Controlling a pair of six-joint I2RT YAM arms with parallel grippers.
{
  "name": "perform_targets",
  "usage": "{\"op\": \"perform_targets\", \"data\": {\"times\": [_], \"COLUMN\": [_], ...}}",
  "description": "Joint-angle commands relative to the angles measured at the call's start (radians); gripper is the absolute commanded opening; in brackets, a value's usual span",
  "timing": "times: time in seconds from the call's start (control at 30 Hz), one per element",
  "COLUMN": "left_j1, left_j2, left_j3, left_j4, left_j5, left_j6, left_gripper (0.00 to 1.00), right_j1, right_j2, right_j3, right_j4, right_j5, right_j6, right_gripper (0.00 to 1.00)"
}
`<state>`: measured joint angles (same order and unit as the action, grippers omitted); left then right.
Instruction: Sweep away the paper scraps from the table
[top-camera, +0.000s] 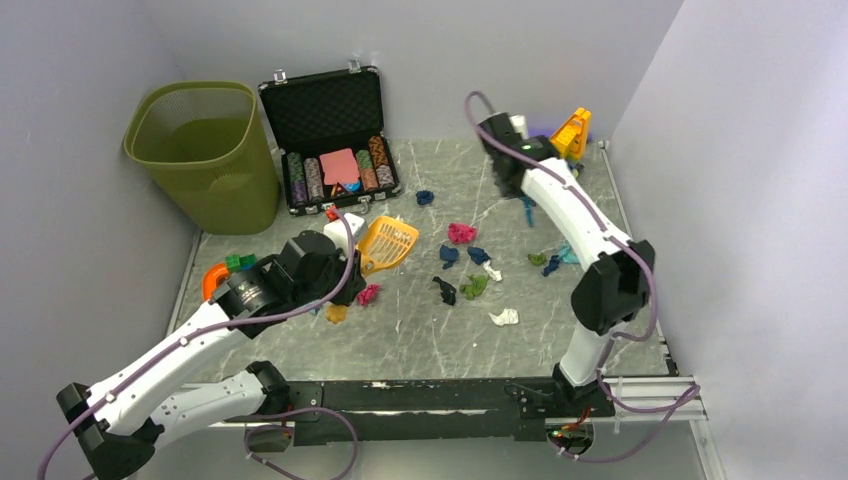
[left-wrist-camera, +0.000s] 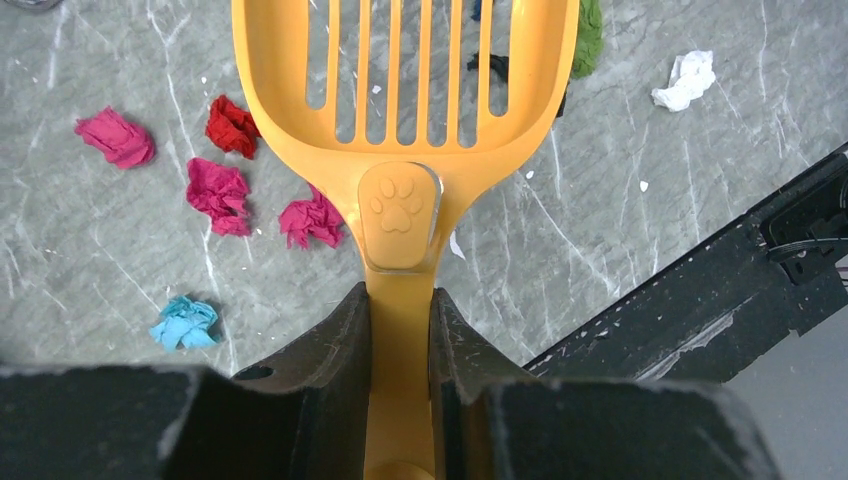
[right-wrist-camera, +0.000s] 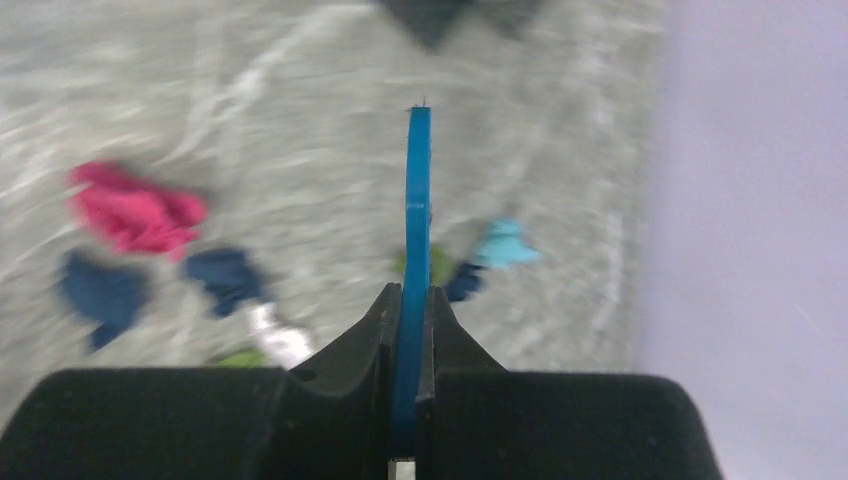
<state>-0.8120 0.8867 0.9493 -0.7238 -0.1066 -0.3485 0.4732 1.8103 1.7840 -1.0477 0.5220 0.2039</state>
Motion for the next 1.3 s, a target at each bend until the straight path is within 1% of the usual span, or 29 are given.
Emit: {"op": "perform_targets", "data": {"times": [0.0, 0.1, 0.17, 0.23, 0.3, 0.4, 0.43, 0.53, 0.63, 0.73, 0.8, 0.87, 1.0, 1.07, 1.17, 1.27], "left_j1": [0.005, 0.006, 0.008, 0.007, 0.008, 0.007, 0.008, 0.008, 0.009, 0.008, 0.009, 0.01, 0.011, 0.01, 0.01, 0.011], "left_j2": [-0.05, -0.068, -0.075, -0.078, -0.081, -0.086, -0.09, -0.096, -0.094, -0.092, -0.095, -0.101, -0.113, -0.121, -0.129, -0.131], "left_j3": [0.016, 0.013, 0.011, 0.004, -0.002, -0.013, -0.016, -0.026, -0.025, -0.022, -0.021, -0.021, -0.021, -0.026, -0.032, -0.035], "left_j4": [0.011, 0.021, 0.021, 0.02, 0.018, 0.017, 0.016, 0.02, 0.018, 0.012, 0.01, 0.005, -0.012, -0.017, -0.013, -0.002], "left_j5": [-0.022, -0.019, -0.018, -0.017, -0.018, -0.022, -0.025, -0.036, -0.046, -0.049, -0.053, -0.061, -0.081, -0.094, -0.105, -0.108], "left_j6": [0.04, 0.051, 0.054, 0.055, 0.056, 0.053, 0.051, 0.048, 0.046, 0.045, 0.043, 0.043, 0.047, 0.05, 0.059, 0.063], "left_gripper": [0.0, 0.0, 0.0, 0.0, 0.0, 0.0, 0.0, 0.0, 0.0, 0.0, 0.0, 0.0, 0.0, 0.0, 0.0, 0.0], "right_j1": [-0.165, -0.265, -0.31, -0.337, -0.341, -0.328, -0.308, -0.164, -0.023, 0.055, 0.081, 0.086, 0.087, 0.087, 0.084, 0.055], "right_j2": [-0.107, -0.094, -0.089, -0.094, -0.087, -0.038, -0.021, -0.003, -0.001, 0.02, 0.026, 0.016, -0.036, -0.074, -0.116, -0.089], "right_j3": [-0.073, -0.179, -0.256, -0.325, -0.37, -0.353, -0.33, -0.277, -0.178, -0.036, 0.045, 0.097, 0.121, 0.081, -0.03, -0.114], "right_j4": [-0.096, -0.097, -0.031, 0.061, 0.124, 0.093, 0.074, 0.055, 0.039, 0.003, -0.022, -0.05, -0.155, -0.218, -0.26, -0.297], "right_j5": [0.297, 0.431, 0.467, 0.437, 0.376, 0.185, 0.136, 0.014, -0.126, -0.26, -0.307, -0.283, -0.09, 0.027, 0.218, 0.361], "right_j6": [0.02, 0.005, -0.033, -0.079, -0.089, -0.031, 0.004, 0.091, 0.177, 0.245, 0.27, 0.281, 0.296, 0.311, 0.314, 0.324], "right_gripper": [0.0, 0.0, 0.0, 0.0, 0.0, 0.0, 0.0, 0.0, 0.0, 0.0, 0.0, 0.0, 0.0, 0.0, 0.0, 0.0]}}
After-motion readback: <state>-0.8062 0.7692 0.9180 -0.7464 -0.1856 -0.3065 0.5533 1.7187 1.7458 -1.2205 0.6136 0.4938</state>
